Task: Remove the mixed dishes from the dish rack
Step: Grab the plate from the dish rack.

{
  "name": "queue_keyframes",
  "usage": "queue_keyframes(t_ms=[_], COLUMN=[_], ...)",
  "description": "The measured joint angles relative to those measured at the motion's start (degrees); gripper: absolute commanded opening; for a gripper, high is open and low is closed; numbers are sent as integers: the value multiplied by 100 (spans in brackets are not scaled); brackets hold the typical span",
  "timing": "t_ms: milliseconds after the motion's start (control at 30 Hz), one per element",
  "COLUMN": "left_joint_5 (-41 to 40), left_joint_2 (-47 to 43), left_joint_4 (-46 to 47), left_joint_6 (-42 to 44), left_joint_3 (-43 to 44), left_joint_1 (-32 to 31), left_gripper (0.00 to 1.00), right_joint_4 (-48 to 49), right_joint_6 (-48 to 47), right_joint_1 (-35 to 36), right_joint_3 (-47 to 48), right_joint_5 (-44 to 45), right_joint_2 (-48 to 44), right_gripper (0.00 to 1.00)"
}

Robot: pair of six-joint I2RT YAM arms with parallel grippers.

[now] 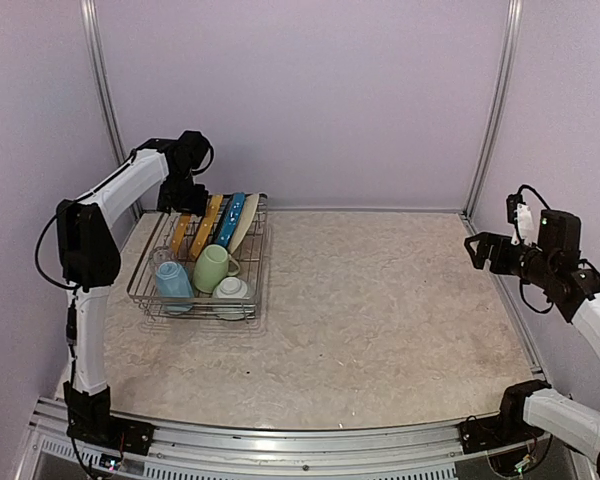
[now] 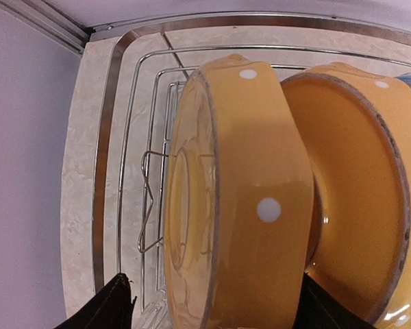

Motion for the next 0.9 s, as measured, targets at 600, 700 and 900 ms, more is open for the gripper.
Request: queue_keyframes(t_ms=[600, 700, 900], left_joint_5=[-857, -986, -1300], left_joint_2=[518, 542, 544], left_joint_4=[-28, -26, -46], left_joint_6=[498, 560, 678], left_joint_3=[442, 442, 442], left_joint_1=[-63, -94, -116], left_gripper=[33, 26, 16], right_joint_4=[144, 155, 201], right_joint_6=[0, 2, 2], right_joint_1=[0, 0, 0], right_joint_3=[-153, -160, -168], right_joint_5=[68, 81, 125], right_joint_2=[118, 146, 188], right_gripper=[100, 100, 100])
